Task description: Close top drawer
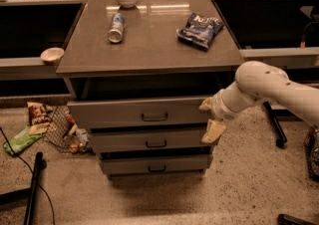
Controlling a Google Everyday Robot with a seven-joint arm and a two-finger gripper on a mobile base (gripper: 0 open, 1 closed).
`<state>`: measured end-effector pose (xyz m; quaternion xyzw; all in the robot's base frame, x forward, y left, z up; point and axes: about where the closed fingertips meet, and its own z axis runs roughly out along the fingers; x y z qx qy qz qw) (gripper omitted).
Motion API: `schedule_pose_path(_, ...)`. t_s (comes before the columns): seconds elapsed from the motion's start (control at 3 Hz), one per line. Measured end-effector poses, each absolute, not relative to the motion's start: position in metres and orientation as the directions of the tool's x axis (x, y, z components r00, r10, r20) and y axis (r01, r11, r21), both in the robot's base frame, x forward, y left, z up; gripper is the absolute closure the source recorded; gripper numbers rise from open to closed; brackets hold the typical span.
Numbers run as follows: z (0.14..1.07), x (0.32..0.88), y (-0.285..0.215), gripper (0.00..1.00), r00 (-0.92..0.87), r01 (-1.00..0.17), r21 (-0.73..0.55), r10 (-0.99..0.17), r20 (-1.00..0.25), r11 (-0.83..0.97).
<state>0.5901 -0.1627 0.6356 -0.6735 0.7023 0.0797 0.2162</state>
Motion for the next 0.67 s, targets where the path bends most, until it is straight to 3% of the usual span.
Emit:
schedule_pose_path(0.33, 0.635, 0.588, -0.164, 0.0, 0.0, -0.981, -0.177, -0.91, -0.414, 0.08)
schedule_pose_path(0.67, 0.644, 0.562, -0.164, 0.0, 0.05, -0.985, -0.17, -0.895, -0.442, 0.029)
